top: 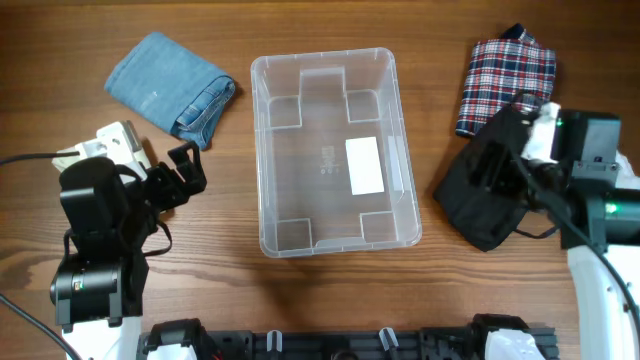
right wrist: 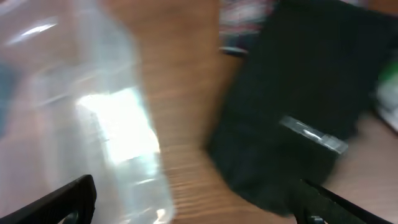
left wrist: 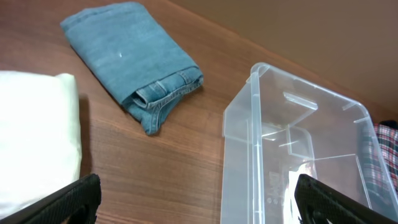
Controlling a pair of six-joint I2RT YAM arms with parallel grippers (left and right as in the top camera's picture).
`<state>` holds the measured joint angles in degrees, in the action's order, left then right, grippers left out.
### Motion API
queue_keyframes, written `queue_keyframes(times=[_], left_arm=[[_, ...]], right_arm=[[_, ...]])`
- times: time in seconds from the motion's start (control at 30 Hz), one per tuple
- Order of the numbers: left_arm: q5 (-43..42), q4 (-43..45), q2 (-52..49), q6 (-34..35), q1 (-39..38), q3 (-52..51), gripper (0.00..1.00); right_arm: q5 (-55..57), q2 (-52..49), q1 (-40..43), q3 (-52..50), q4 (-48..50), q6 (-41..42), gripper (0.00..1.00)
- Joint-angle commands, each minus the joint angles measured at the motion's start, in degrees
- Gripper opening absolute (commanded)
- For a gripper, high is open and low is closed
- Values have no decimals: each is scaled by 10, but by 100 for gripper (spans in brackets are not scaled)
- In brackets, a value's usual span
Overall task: Pack container
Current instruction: 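Grasp the black folded garment with the right gripper and lift it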
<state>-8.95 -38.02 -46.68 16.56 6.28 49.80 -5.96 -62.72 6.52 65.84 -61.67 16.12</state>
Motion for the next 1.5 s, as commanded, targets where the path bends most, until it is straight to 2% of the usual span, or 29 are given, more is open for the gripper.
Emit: queue_keyframes(times=[0.0, 0.1, 0.23, 0.37, 0.47, 0.6, 0.63, 0.67, 0.7, 0.73, 0.77, 0.93, 1.07, 1.23, 1.3, 1.47], left_arm=[[-8, -10, -12, -13, 3, 13, 100], [-8, -7, -13, -13, 3, 13, 100], [-6, -4, -13, -13, 3, 13, 100], [-6, -4, -13, -13, 3, 13, 100], [-6, -4, -13, -13, 3, 12, 100], [-6, -4, -13, -13, 3, 12, 100], [-6, -4, -13, -13, 3, 12, 100], [-6, -4, -13, -13, 3, 12, 100], [-6, -4, -13, -13, 3, 12, 100], [-6, -4, -13, -13, 3, 13, 100], [-6, -4, -13, -13, 3, 12, 100], [-6, -4, -13, -13, 3, 12, 100], [-6, -4, -13, -13, 3, 12, 100], [-6, -4, -13, -13, 3, 12, 100], [-6, -4, -13, -13, 3, 12, 100], [-6, -4, -13, -13, 3, 12, 100]], right_arm=[[61, -11, 82, 12, -9, 46, 100], [2, -40, 181, 10, -10, -9, 100], [-25, -98, 251, -58, 20, -35, 100], [-66, -161, 259, -146, 110, -56, 100], [-144, -225, 259, -193, 207, -66, 100], [-178, -281, 259, -211, 288, -73, 98], [-188, -288, 258, -211, 295, -74, 92], [-204, -290, 258, -211, 299, -82, 64], [-217, -288, 258, -211, 300, -88, 40], [-225, -285, 258, -211, 301, -89, 10], [-233, -277, 258, -211, 298, -89, 4], [-263, -176, 244, -165, 235, -108, 4], [-244, -52, 165, -36, 156, -119, 4], [-219, -33, 12, 99, 106, -121, 4], [-208, -46, -84, 131, 119, -174, 4], [-43, -141, -284, 134, 169, -357, 4]])
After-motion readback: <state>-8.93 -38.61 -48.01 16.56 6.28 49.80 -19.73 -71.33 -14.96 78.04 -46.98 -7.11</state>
